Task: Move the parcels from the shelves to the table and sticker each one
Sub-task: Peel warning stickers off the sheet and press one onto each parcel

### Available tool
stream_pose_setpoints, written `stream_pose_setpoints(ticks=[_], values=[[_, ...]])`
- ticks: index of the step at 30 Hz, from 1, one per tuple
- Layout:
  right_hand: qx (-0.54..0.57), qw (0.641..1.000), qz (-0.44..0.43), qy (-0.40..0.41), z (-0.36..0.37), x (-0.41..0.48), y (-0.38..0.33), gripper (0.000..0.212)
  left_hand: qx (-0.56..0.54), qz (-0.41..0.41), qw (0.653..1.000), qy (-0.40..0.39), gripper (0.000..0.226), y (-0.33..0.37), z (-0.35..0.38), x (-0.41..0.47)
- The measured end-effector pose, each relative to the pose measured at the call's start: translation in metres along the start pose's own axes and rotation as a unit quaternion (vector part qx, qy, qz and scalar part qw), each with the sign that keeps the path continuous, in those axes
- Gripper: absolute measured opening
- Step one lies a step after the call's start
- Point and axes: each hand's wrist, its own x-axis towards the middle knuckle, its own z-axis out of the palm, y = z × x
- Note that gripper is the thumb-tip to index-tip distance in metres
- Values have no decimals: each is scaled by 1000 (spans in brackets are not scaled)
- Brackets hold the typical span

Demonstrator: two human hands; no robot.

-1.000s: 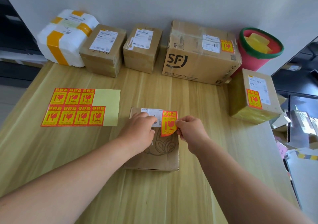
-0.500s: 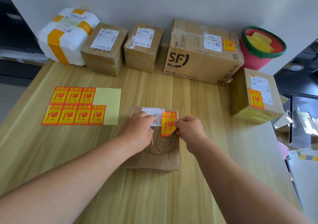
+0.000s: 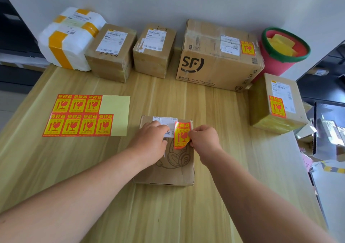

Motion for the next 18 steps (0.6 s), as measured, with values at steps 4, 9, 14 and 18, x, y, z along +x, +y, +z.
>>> stream_pose_setpoints(ticks=[4,9,14,18], values=[[-11,1000,-9,8,0,0,-1,4,0,2,1000,-2,39,2,0,1],[-43,999,-17,3,-2,-2,-5,6,-3,3,1000,-1,39,4,0,1],[-78,997,-29,3,-3,-3,-8,15,-2,3,1000,-6,40,3,1,4],[-113,993,-33,8,-6,-5,-7,25,-5,5,1000,-8,40,0,3,3]])
